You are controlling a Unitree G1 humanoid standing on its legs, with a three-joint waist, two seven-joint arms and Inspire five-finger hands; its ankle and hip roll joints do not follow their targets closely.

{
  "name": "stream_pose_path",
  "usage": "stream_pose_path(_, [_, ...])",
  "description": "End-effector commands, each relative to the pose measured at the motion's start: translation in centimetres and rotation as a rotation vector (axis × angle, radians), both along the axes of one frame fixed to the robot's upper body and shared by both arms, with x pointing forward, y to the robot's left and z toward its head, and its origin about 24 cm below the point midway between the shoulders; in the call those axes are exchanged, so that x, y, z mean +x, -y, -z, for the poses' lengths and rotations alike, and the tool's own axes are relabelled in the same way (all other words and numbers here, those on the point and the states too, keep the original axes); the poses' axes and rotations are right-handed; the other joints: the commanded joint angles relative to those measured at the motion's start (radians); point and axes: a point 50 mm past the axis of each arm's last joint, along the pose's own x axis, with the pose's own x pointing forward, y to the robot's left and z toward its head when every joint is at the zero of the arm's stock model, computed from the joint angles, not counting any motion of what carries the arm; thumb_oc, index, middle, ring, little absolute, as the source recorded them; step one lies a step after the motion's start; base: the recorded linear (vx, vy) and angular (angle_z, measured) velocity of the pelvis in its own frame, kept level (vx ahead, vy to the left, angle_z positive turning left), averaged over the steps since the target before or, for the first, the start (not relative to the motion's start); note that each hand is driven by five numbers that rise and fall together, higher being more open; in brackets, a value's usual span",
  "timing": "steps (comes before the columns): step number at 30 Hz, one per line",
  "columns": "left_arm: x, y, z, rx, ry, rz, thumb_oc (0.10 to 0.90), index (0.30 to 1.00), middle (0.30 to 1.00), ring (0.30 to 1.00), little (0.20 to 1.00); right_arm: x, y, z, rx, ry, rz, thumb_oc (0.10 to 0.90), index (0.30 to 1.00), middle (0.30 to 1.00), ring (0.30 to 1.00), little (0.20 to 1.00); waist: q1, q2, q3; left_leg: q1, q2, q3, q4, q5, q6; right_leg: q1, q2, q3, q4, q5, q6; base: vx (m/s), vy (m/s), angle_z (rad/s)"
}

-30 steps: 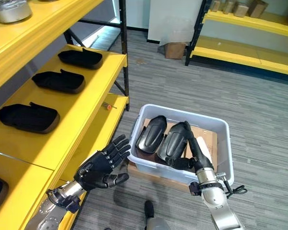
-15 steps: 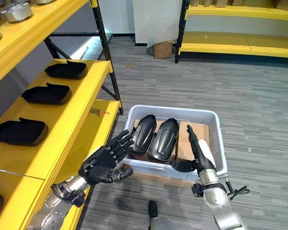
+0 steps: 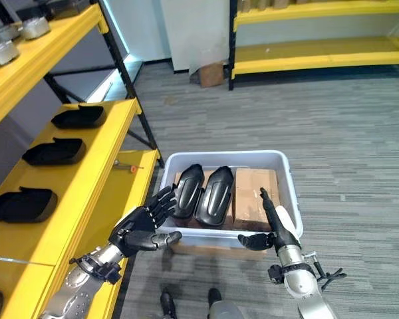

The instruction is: Move parts from the plastic box to the shelf.

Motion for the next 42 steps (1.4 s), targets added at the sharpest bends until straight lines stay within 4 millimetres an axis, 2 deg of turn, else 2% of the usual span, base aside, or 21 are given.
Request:
stream_pose_path(1, [1.4, -0.1, -4.8, -0.058, 0.257, 0.024, 0.900, 1.000, 1.000, 1.000, 1.000, 2.0, -1.9, -5.7, 0.057, 0.309, -0.136, 0.900, 1.000, 1.000, 1.000, 1.000, 0.001, -0.033, -0.055, 0.048, 0.004, 0.009, -0.058, 0.034, 0.008, 0.092, -0.041, 0.001, -0.024, -0.070, 0.105, 0.16, 0.110, -0.49])
stream_pose_path(7, [1.3, 0.3, -4.4, -0.062, 0.244, 0.029, 0.900, 1.000, 1.000, 1.000, 1.000, 2.0, -3.2, -5.6, 0.063, 0.305, -0.212, 0.900, 1.000, 1.000, 1.000, 1.000, 0.003, -0.029, -0.061, 0.100, -0.016, 0.022, -0.086, 0.009, 0.025, 0.093, -0.051, -0.023, -0.031, -0.067, 0.111, 0.10, 0.097, 0.02])
stream_pose_path(13, [0.7, -0.3, -4.1, -0.039, 0.246, 0.001, 0.900, 1.000, 1.000, 1.000, 1.000, 2.2, -4.7, -6.2, 0.084, 0.296, -0.323, 0.900, 1.000, 1.000, 1.000, 1.000, 0.036, -0.038, -0.057, 0.109, -0.031, 0.003, -0.102, -0.001, 0.039, 0.088, -0.060, -0.047, -0.039, -0.061, 0.121, 0.08, 0.049, 0.26])
stream_pose_path(16, [0.6, -0.4, -4.2, -0.028, 0.251, -0.004, 0.900, 1.000, 1.000, 1.000, 1.000, 2.7, -4.9, -6.4, 0.063, 0.302, -0.306, 0.900, 1.000, 1.000, 1.000, 1.000, 0.056, -0.039, -0.045, 0.100, -0.035, -0.009, -0.104, 0.001, 0.044, 0.082, -0.062, -0.063, -0.031, -0.065, 0.121, 0.05, 0.015, 0.24])
stream_pose_path(19, [0.5, -0.5, -4.6, -0.024, 0.262, 0.000, 0.900, 1.000, 1.000, 1.000, 1.000, 3.6, -4.5, -7.4, 0.062, 0.358, -0.240, 0.900, 1.000, 1.000, 1.000, 1.000, 0.081, -0.035, -0.028, 0.073, -0.041, -0.027, -0.101, 0.004, 0.049, 0.058, -0.063, -0.079, -0.013, -0.073, 0.118, -0.01, -0.002, 0.19])
stream_pose_path(22, [0.9, 0.0, -5.6, -0.034, 0.303, 0.021, 0.900, 1.000, 1.000, 1.000, 1.000, 5.6, -3.9, -9.5, 0.052, 0.456, -0.150, 0.900, 1.000, 1.000, 1.000, 1.000, 0.112, -0.015, 0.018, 0.017, -0.052, -0.045, -0.088, 0.009, 0.053, 0.008, -0.065, -0.094, 0.021, -0.086, 0.109, -0.10, 0.026, 0.08])
stream_pose_path(24, [1.0, 0.1, -5.8, -0.038, 0.311, 0.025, 0.900, 1.000, 1.000, 1.000, 1.000, 6.1, -3.8, -10.1, 0.067, 0.478, -0.145, 0.900, 1.000, 1.000, 1.000, 1.000, 0.117, -0.010, 0.031, 0.007, -0.054, -0.047, -0.086, 0.011, 0.053, -0.001, -0.065, -0.097, 0.027, -0.088, 0.107, -0.09, 0.022, 0.17])
stream_pose_path(25, [1.1, 0.2, -6.3, -0.050, 0.323, 0.032, 0.900, 1.000, 1.000, 1.000, 1.000, 6.7, -3.7, -12.0, 0.084, 0.545, -0.152, 0.900, 1.000, 1.000, 1.000, 1.000, 0.123, 0.002, 0.061, -0.016, -0.057, -0.049, -0.080, 0.013, 0.053, -0.027, -0.065, -0.100, 0.047, -0.096, 0.101, -0.11, 0.035, 0.24])
stream_pose_path(28, [1.4, 0.3, -6.6, -0.058, 0.334, 0.034, 0.900, 1.000, 1.000, 1.000, 1.000, 7.4, -3.2, -14.0, 0.034, 0.622, -0.087, 0.900, 1.000, 1.000, 1.000, 1.000, 0.123, 0.013, 0.097, -0.046, -0.060, -0.049, -0.068, 0.016, 0.052, -0.060, -0.065, -0.098, 0.073, -0.103, 0.094, -0.09, 0.035, 0.07])
stream_pose_path(35, [1.5, 1.0, -7.0, -0.090, 0.351, 0.035, 0.900, 1.000, 1.000, 1.000, 1.000, 8.3, -2.3, -15.1, 0.090, 0.651, 0.047, 0.900, 1.000, 1.000, 1.000, 1.000, 0.120, 0.035, 0.152, -0.084, -0.068, -0.050, -0.064, 0.023, 0.049, -0.110, -0.061, -0.098, 0.111, -0.120, 0.082, -0.05, 0.023, 0.00])
stream_pose_path(36, [1.8, 1.5, -7.1, -0.125, 0.335, 0.059, 0.900, 1.000, 1.000, 1.000, 1.000, 9.1, -2.2, -15.5, 0.130, 0.641, 0.060, 0.900, 1.000, 1.000, 1.000, 1.000, 0.121, 0.051, 0.176, -0.101, -0.072, -0.050, -0.062, 0.028, 0.050, -0.133, -0.060, -0.097, 0.128, -0.128, 0.075, -0.06, 0.027, -0.04])
stream_pose_path(38, [2.1, 2.1, -7.1, -0.128, 0.322, 0.089, 0.900, 1.000, 1.000, 1.000, 1.000, 9.9, -2.2, -15.8, 0.210, 0.618, 0.063, 0.900, 1.000, 1.000, 1.000, 1.000, 0.122, 0.061, 0.195, -0.112, -0.075, -0.051, -0.057, 0.028, 0.050, -0.147, -0.058, -0.094, 0.141, -0.134, 0.069, -0.06, 0.009, -0.02])
stream_pose_path(40, [2.3, 2.3, -7.5, -0.099, 0.372, 0.088, 0.900, 1.000, 1.000, 1.000, 1.000, 10.7, -2.3, -16.7, 0.197, 0.633, 0.057, 0.900, 1.000, 1.000, 1.000, 1.000, 0.124, 0.068, 0.212, -0.122, -0.077, -0.052, -0.052, 0.026, 0.049, -0.165, -0.057, -0.092, 0.157, -0.141, 0.064, -0.02, -0.006, 0.01])
stream_pose_path(42, [2.3, 2.6, -8.0, -0.148, 0.385, 0.101, 0.900, 1.000, 1.000, 1.000, 1.000, 11.4, -2.2, -17.4, 0.168, 0.637, 0.105, 0.900, 1.000, 1.000, 1.000, 1.000, 0.128, 0.080, 0.228, -0.131, -0.081, -0.050, -0.048, 0.026, 0.047, -0.179, -0.057, -0.091, 0.170, -0.148, 0.061, 0.00, 0.000, 0.00])
